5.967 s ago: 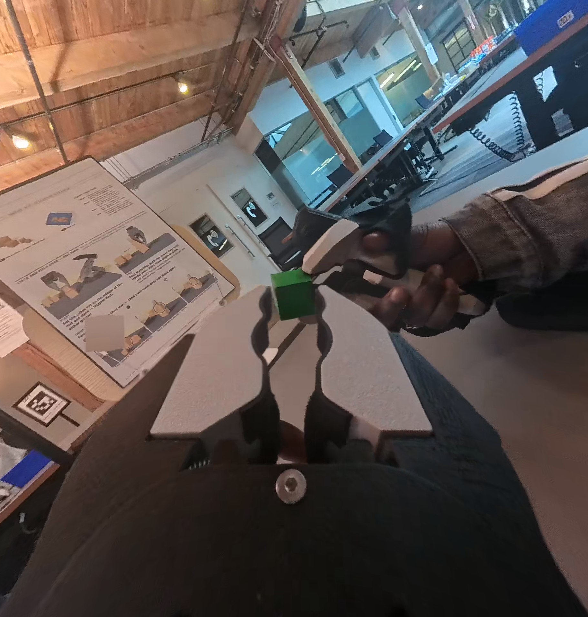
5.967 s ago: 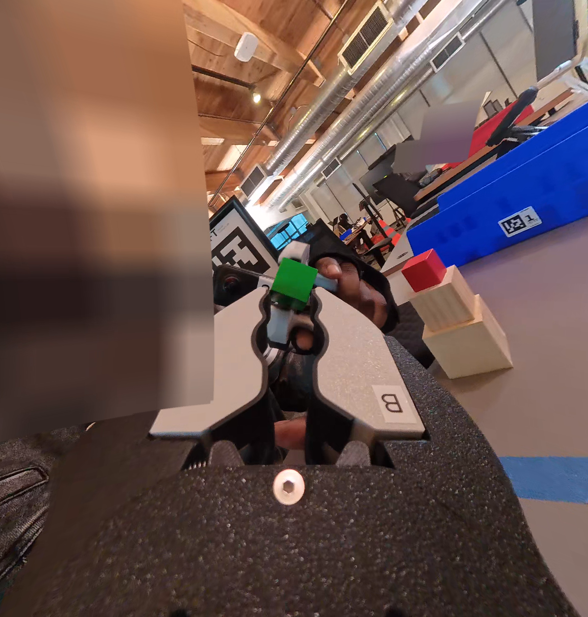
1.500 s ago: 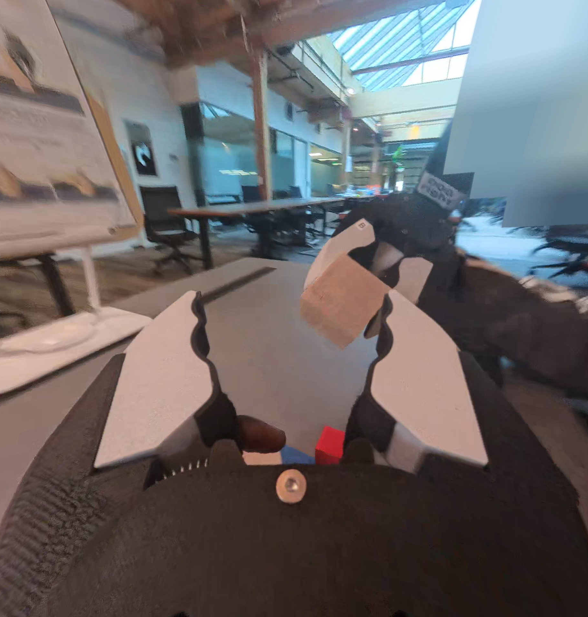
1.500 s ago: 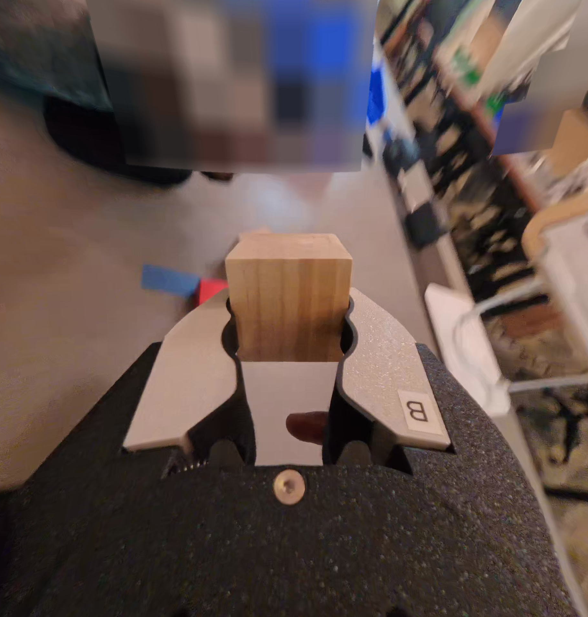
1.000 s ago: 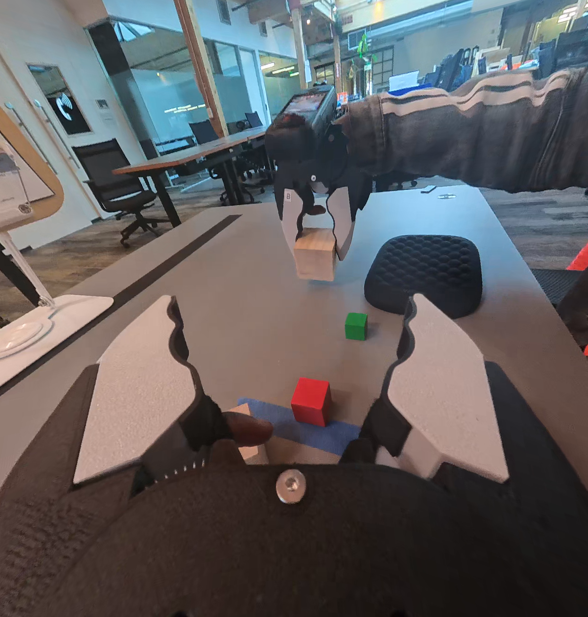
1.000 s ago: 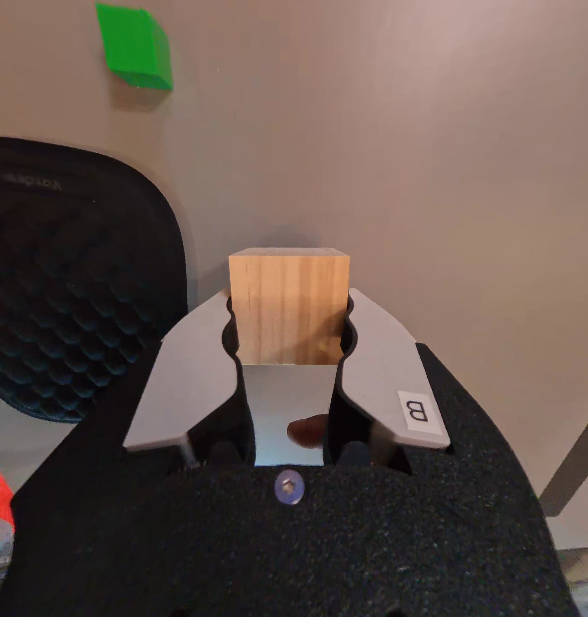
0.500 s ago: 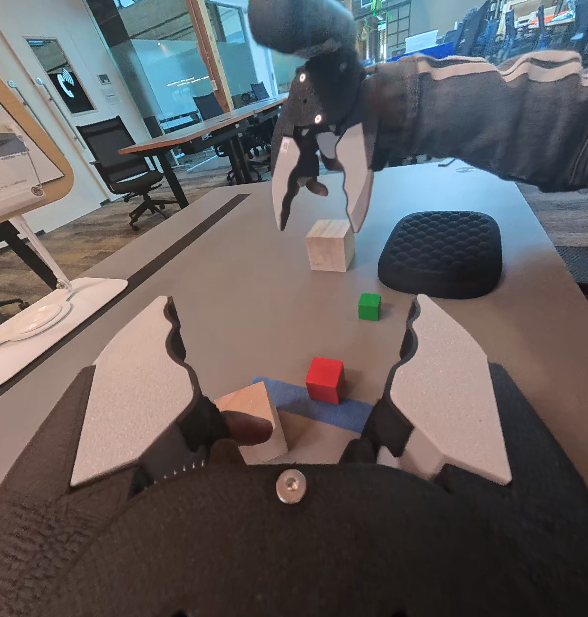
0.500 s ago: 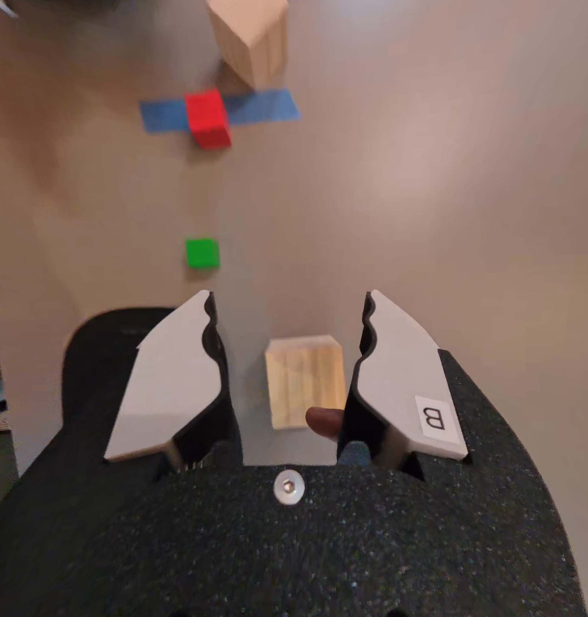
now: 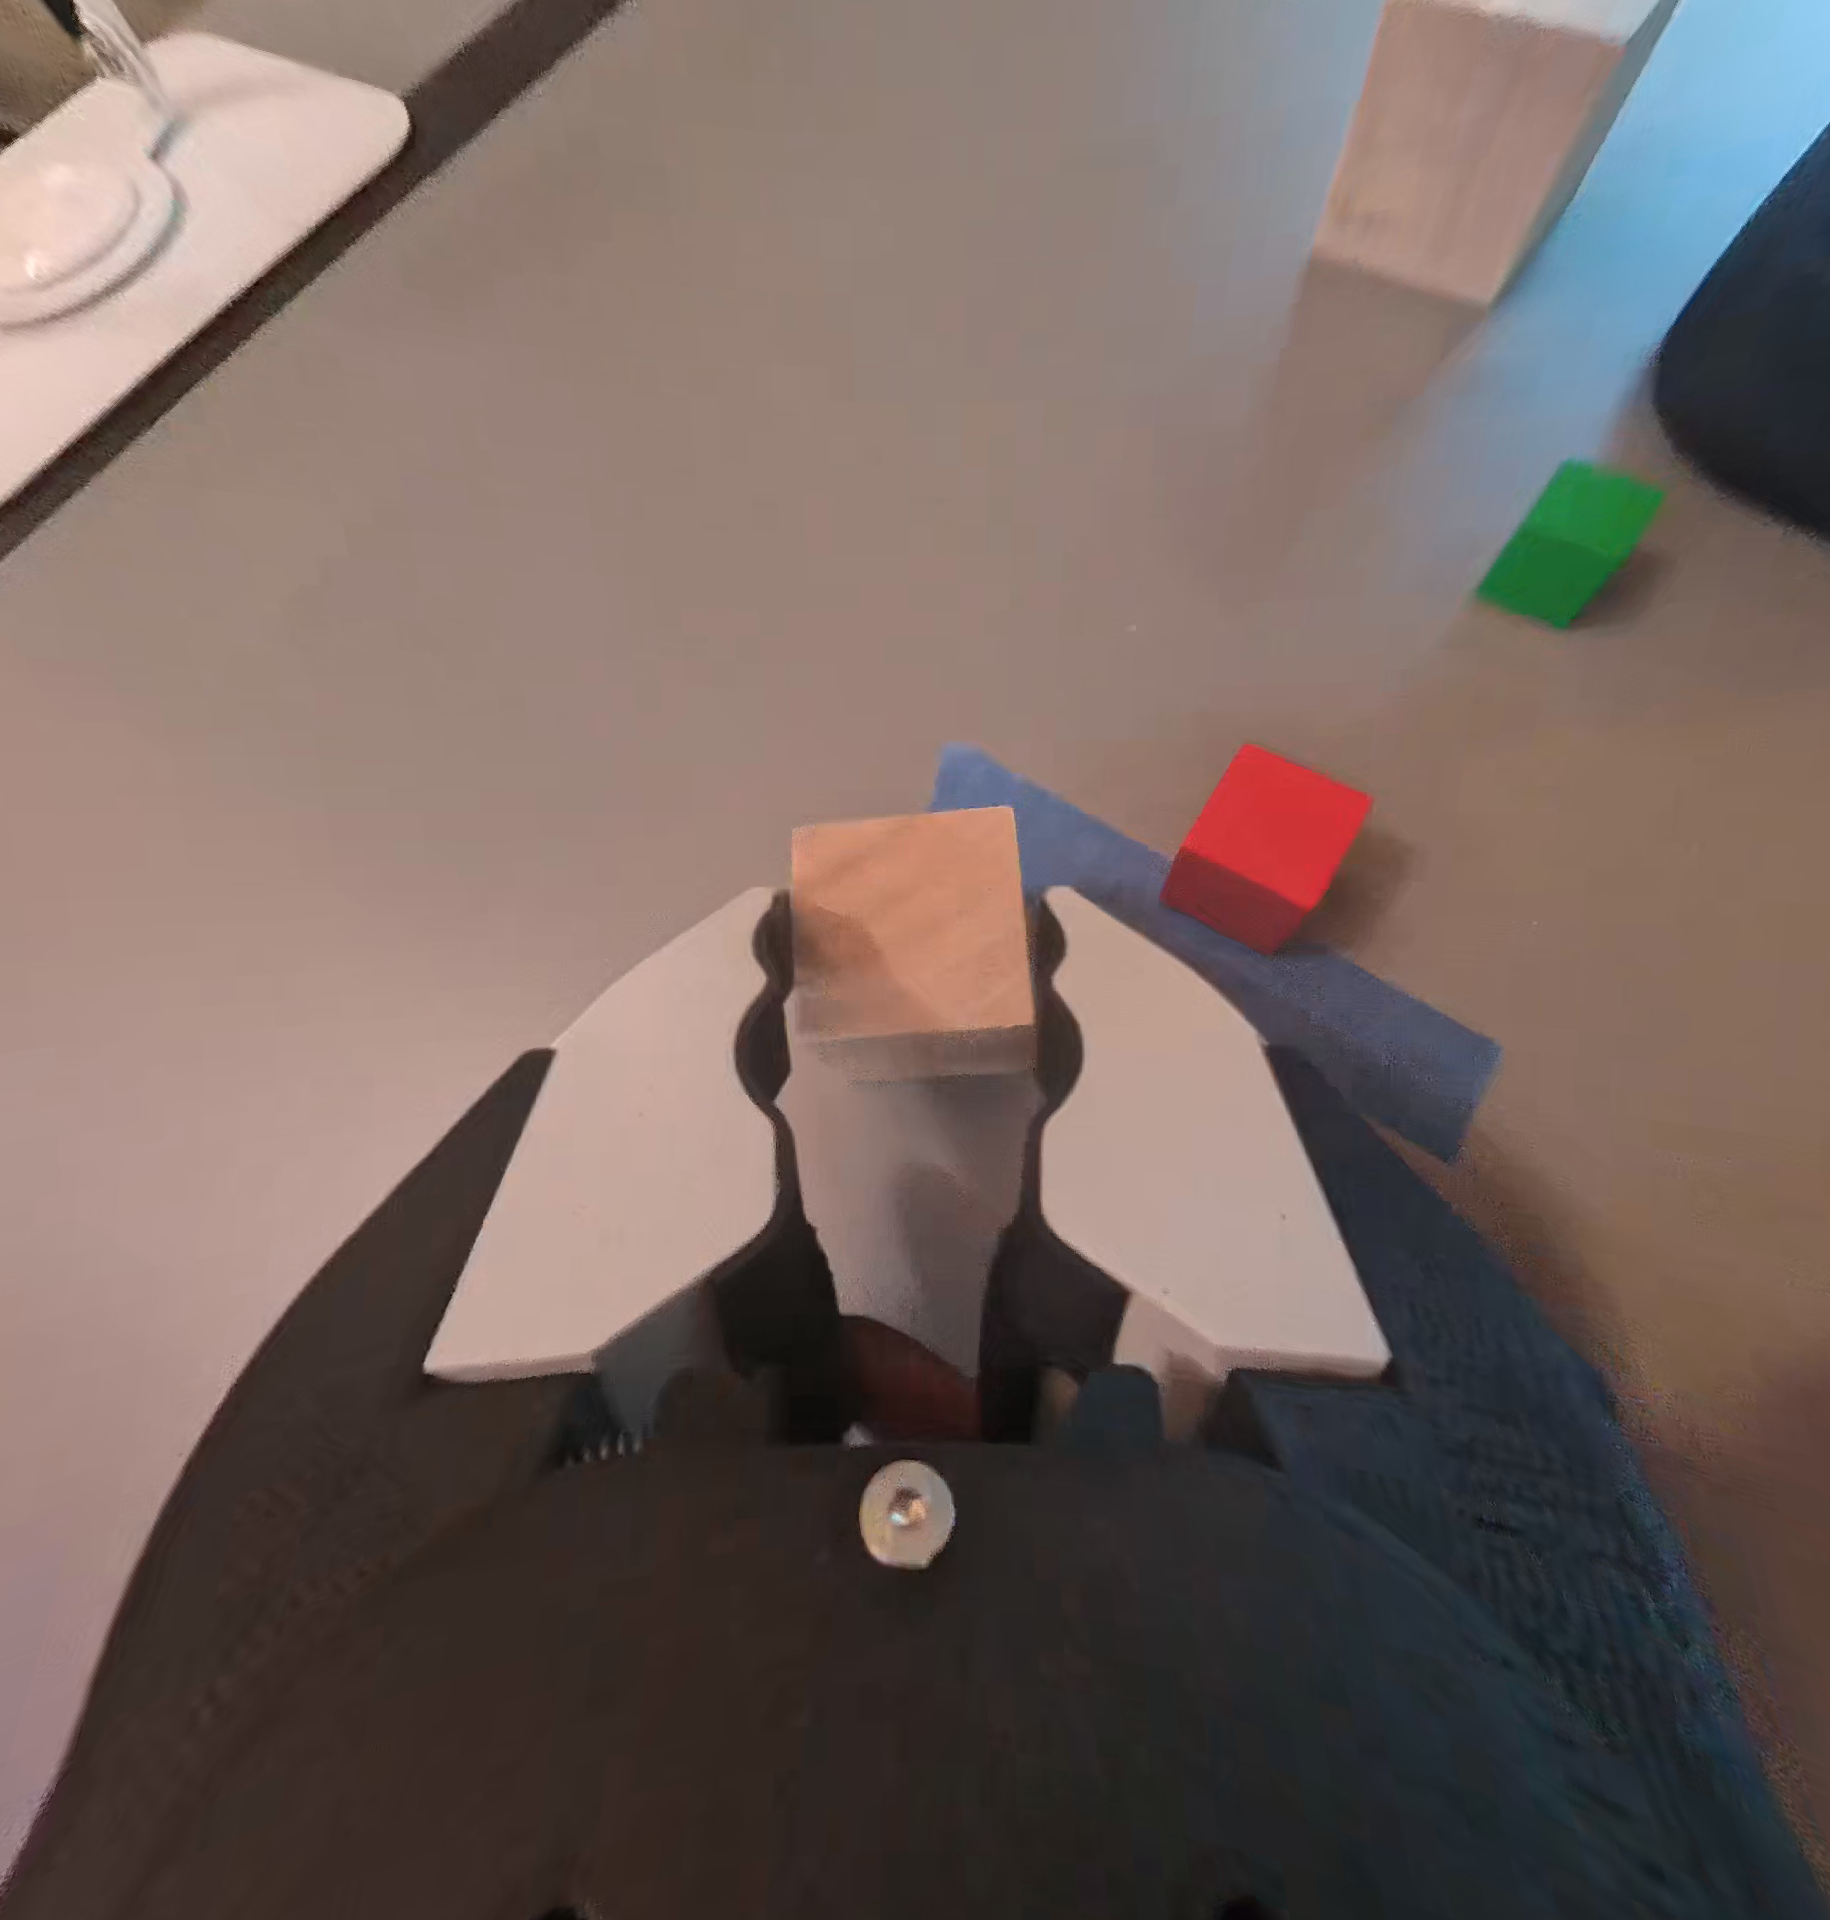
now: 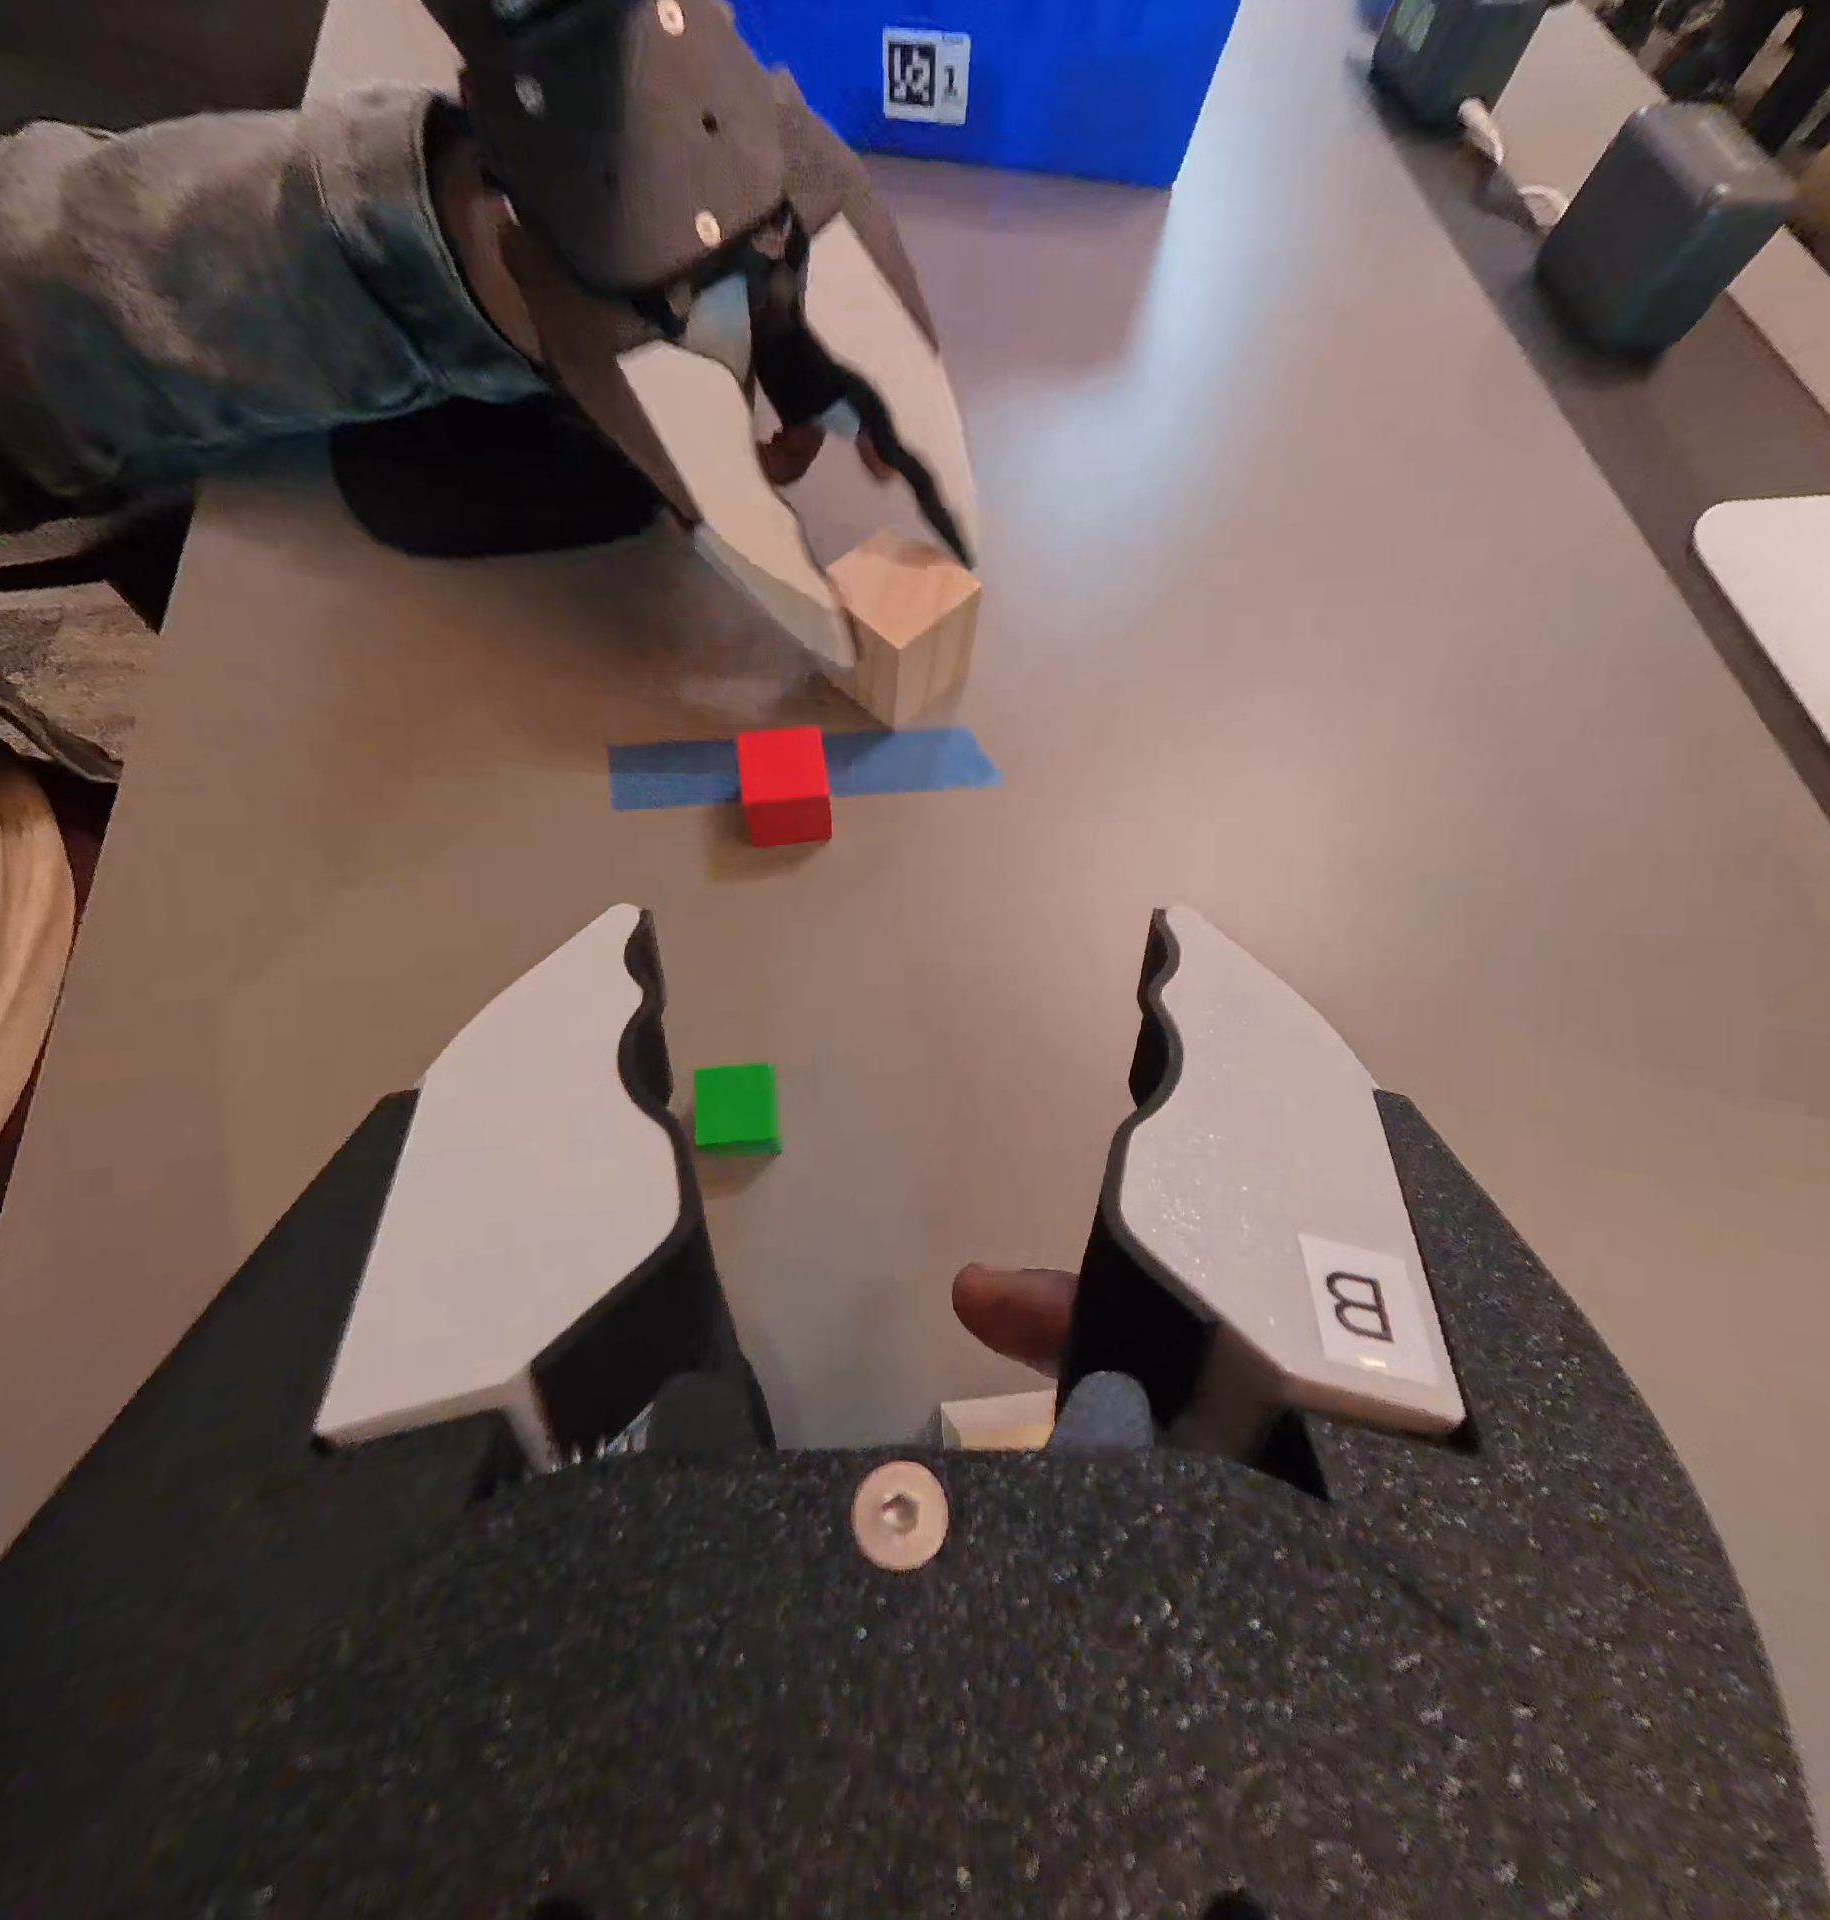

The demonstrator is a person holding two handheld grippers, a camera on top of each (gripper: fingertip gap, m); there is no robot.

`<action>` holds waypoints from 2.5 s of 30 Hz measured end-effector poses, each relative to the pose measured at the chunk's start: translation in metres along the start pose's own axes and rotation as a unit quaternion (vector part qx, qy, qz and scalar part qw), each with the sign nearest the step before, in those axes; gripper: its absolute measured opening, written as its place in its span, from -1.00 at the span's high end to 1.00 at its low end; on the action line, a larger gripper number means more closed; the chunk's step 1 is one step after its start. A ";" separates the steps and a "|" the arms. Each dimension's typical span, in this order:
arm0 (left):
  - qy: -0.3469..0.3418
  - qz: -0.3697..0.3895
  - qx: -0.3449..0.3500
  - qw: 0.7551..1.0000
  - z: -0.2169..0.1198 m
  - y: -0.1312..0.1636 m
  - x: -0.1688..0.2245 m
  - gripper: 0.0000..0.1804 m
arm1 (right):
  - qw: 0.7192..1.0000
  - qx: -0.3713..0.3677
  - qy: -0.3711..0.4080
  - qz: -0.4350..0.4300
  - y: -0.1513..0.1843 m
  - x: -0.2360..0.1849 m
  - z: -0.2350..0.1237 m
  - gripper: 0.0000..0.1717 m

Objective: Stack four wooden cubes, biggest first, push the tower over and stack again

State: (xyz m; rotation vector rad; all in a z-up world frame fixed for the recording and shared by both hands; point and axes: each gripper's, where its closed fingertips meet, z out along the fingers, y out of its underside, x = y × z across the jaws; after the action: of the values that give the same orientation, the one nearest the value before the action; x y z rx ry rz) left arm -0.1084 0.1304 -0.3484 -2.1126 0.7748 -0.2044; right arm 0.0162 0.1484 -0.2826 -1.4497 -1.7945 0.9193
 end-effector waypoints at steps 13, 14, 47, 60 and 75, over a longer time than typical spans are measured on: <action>0.371 -0.476 0.329 0.726 -0.065 -0.098 0.017 0.52 | 0.918 0.245 0.217 -0.225 -0.093 -0.020 0.030 0.09; 0.381 -0.475 0.330 0.721 -0.065 -0.100 0.022 0.52 | 0.918 0.245 0.215 -0.228 -0.096 -0.024 0.036 0.11; 0.165 0.054 0.263 0.949 -0.048 -0.065 0.058 -0.15 | 0.877 -0.471 -0.093 -0.034 0.086 0.035 -0.087 0.49; 0.165 0.058 0.255 0.951 -0.044 -0.063 0.058 -0.15 | 0.866 -0.487 -0.109 -0.041 0.090 0.037 -0.087 0.46; 0.170 0.061 0.236 0.955 -0.039 -0.058 0.061 -0.15 | 0.986 -0.163 -0.014 -0.040 0.005 -0.035 -0.030 0.19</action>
State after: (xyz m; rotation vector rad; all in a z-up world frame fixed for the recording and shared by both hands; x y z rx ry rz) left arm -0.0498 0.0938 -0.2871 -1.5885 0.9467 -0.6343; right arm 0.0503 0.1187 -0.2719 -1.5535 -2.0817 0.6276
